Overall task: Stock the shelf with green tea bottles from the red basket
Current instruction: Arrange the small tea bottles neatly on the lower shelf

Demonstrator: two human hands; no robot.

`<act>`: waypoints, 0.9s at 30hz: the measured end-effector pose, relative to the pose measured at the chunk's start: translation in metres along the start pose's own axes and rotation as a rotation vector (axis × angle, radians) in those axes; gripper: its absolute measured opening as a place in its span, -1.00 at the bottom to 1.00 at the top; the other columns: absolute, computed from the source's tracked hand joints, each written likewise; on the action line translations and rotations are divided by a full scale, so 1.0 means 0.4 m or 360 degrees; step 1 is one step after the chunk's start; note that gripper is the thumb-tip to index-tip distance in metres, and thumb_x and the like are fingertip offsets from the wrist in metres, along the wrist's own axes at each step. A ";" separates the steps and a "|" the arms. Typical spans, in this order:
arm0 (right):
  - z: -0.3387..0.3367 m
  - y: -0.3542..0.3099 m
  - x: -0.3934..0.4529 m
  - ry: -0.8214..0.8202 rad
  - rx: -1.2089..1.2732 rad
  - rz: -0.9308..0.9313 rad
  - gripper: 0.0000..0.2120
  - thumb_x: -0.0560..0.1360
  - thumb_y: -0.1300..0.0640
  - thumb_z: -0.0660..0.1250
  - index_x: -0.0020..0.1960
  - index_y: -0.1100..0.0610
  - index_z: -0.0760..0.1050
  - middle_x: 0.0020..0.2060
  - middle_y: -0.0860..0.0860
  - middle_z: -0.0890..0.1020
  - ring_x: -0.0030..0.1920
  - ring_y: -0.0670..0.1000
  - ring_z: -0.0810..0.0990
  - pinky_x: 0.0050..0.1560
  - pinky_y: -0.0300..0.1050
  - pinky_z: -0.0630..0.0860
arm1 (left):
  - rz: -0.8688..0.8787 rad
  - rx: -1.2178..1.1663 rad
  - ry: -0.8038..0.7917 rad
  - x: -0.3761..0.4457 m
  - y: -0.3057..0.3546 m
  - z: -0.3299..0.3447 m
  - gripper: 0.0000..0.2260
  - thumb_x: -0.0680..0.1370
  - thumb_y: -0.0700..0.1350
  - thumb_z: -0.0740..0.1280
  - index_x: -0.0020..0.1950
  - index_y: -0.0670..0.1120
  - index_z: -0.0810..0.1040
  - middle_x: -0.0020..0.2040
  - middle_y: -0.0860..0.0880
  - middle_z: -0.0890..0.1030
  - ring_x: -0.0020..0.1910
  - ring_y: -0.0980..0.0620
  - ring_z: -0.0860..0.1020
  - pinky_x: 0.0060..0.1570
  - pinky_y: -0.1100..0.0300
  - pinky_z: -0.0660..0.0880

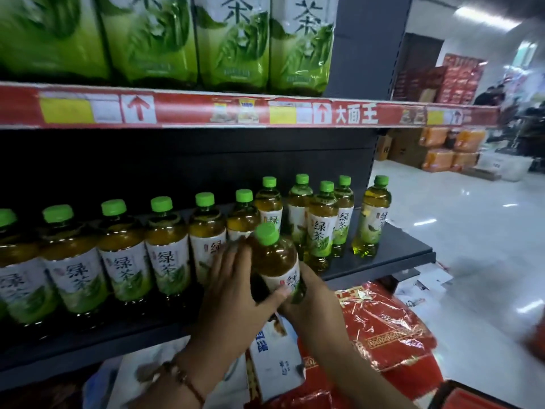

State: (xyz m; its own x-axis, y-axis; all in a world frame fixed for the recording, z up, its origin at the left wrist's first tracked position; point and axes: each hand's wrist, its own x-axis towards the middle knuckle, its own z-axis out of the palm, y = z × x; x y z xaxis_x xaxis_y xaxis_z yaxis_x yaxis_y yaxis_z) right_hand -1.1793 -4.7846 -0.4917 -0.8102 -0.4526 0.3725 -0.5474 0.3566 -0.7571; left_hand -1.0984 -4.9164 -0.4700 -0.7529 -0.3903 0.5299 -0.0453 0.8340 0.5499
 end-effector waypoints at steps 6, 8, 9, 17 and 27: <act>0.025 -0.022 -0.029 -0.0122 0.0039 -0.0065 -0.41 0.36 -0.06 0.51 0.33 -0.26 0.38 0.06 -0.23 0.64 -0.02 -0.24 0.61 -0.06 -0.21 0.63 | -0.0393 -0.0849 -0.0030 -0.023 0.010 -0.010 -0.40 0.36 0.02 0.59 0.30 0.19 0.39 0.15 0.22 0.60 0.15 0.24 0.56 0.21 0.07 0.55; 0.042 -0.017 -0.013 -0.0116 0.0042 -0.0091 -0.43 0.39 -0.02 0.52 0.32 -0.26 0.39 0.02 -0.22 0.65 -0.05 -0.22 0.62 -0.11 -0.23 0.62 | -0.0417 -0.0906 0.0029 -0.012 0.001 -0.011 -0.46 0.37 -0.02 0.59 0.25 0.18 0.43 0.10 0.20 0.63 0.08 0.27 0.59 0.17 0.05 0.58; 0.050 -0.013 -0.005 -0.0091 0.0077 -0.0094 -0.44 0.40 0.00 0.51 0.32 -0.26 0.40 0.01 -0.22 0.65 -0.06 -0.22 0.63 -0.13 -0.24 0.61 | -0.0405 -0.0927 0.0067 -0.004 -0.003 -0.008 -0.47 0.37 -0.02 0.59 0.24 0.17 0.43 0.09 0.19 0.63 0.07 0.26 0.60 0.16 0.03 0.58; 0.086 0.062 0.105 0.0109 0.0386 -0.0014 -0.55 0.43 0.06 0.48 0.28 -0.15 0.50 0.07 -0.16 0.65 0.07 -0.11 0.62 0.02 0.01 0.62 | -0.0110 -0.0432 0.0186 0.074 0.004 0.051 -0.34 0.48 0.06 0.47 0.48 0.24 0.21 0.38 0.13 0.45 0.33 0.13 0.46 0.23 0.09 0.51; 0.061 0.116 0.167 0.0178 0.0447 0.0117 -0.49 0.36 -0.05 0.56 0.27 -0.10 0.53 0.08 -0.20 0.65 0.09 -0.24 0.60 0.13 -0.11 0.59 | 0.0154 0.0775 0.0337 0.152 -0.041 0.069 -0.35 0.50 0.05 0.41 0.55 0.03 0.29 0.59 -0.25 0.14 0.59 -0.28 -0.04 0.54 -0.21 -0.13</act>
State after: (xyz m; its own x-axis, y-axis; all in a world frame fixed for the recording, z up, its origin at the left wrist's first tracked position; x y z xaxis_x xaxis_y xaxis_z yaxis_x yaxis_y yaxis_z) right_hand -1.2540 -4.8181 -0.5150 -0.8719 -0.3356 0.3565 -0.4200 0.1383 -0.8969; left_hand -1.1616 -4.9429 -0.4646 -0.6223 -0.3311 0.7093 -0.3196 0.9347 0.1559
